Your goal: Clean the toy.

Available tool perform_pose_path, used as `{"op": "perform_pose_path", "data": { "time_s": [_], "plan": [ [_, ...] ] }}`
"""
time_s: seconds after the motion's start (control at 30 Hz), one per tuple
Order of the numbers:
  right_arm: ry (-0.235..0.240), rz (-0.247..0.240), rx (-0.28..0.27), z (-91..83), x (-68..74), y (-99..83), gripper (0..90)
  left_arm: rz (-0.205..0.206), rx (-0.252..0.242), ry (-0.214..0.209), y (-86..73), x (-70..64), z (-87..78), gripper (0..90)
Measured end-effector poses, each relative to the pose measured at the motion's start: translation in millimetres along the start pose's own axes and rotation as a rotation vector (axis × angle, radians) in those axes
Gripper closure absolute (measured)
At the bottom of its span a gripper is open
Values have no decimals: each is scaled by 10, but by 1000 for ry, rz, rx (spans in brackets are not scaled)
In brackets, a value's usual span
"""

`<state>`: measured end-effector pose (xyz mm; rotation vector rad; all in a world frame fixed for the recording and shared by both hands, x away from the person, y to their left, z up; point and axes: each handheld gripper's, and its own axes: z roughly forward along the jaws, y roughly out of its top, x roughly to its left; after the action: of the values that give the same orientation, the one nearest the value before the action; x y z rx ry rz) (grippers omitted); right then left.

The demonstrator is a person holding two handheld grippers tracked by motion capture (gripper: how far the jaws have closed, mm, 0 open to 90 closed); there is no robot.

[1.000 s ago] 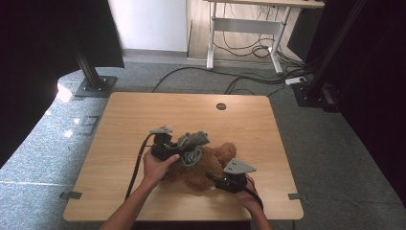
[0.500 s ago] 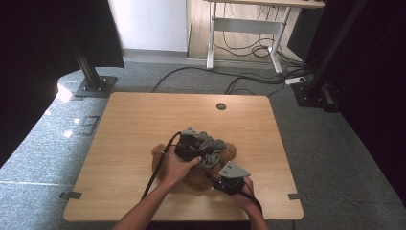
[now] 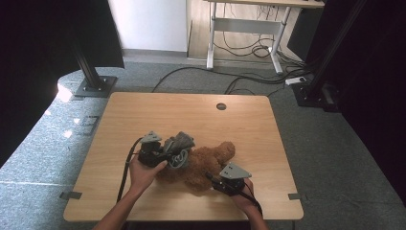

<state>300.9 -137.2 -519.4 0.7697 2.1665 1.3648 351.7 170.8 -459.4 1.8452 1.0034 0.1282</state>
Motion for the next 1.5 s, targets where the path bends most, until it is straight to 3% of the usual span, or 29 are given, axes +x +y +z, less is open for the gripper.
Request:
{"op": "perform_pose_path", "data": {
  "time_s": [0.1, 0.23, 0.27, 0.33, 0.4, 0.5, 0.57, 0.67, 0.7, 0.73, 0.8, 0.83, 0.97, 1.07, 1.17, 1.2, 1.27, 1.3, 1.33, 1.43, 1.47, 1.5],
  "plan": [
    [9, 7, -5, -12, 8, -7, 541, -70, -45, -55, -125, 83, -29, 736],
    [15, 32, -11, -41, 21, -22, 480, -74, -86, -63, -252, 61, -14, 743],
    [29, 52, -21, -72, 19, -31, 397, -62, -98, -62, -333, 43, -15, 745],
    [47, 70, -20, -91, 0, -24, 363, -61, -96, -65, -351, 47, -29, 747],
    [107, 129, -25, -171, -90, 14, 289, -80, -109, -78, -409, 65, -73, 748],
    [100, 181, -27, -251, -175, 53, 224, -78, -117, -79, -441, 57, -76, 749],
    [97, 187, -21, -262, -190, 61, 203, -75, -116, -79, -441, 53, -75, 749],
    [133, 265, -56, -286, -238, 107, 165, -74, -117, -82, -456, 38, -80, 750],
    [133, 265, -56, -286, -238, 107, 165, -72, -116, -84, -462, 32, -82, 750],
    [157, 283, -48, -267, -246, 136, 140, -70, -112, -90, -482, 14, -100, 750],
    [154, 281, -24, -227, -236, 149, 137, -65, -111, -91, -495, 4, -111, 751],
    [143, 283, 21, -135, -204, 151, 131, -63, -112, -94, -527, -15, -134, 751],
    [151, 287, 56, -10, -138, 174, 106, -73, -110, -107, -571, -28, -166, 752],
    [140, 302, 62, 49, -141, 214, 120, -68, -110, -105, -591, -44, -174, 752],
    [123, 297, 72, 95, -131, 221, 191, -64, -109, -103, -607, -59, -183, 752],
    [115, 285, 71, 95, -118, 206, 301, -68, -112, -103, -606, -66, -188, 751],
    [118, 273, 66, 87, -113, 197, 348, -81, -118, -113, -600, -68, -196, 746],
    [117, 226, 47, 38, -92, 162, 420, -104, -123, -143, -548, -70, -221, 744],
    [116, 206, 37, 12, -77, 143, 437, -103, -122, -149, -495, -87, -237, 742],
    [114, 181, 22, -27, -56, 107, 465, -78, -123, -158, -355, -164, -247, 739],
    [106, 161, 11, -51, -37, 80, 482, -42, -132, -164, -193, -276, -214, 739],
    [106, 161, 11, -51, -37, 80, 482, -42, -132, -164, -193, -276, -214, 739]
  ]
}}
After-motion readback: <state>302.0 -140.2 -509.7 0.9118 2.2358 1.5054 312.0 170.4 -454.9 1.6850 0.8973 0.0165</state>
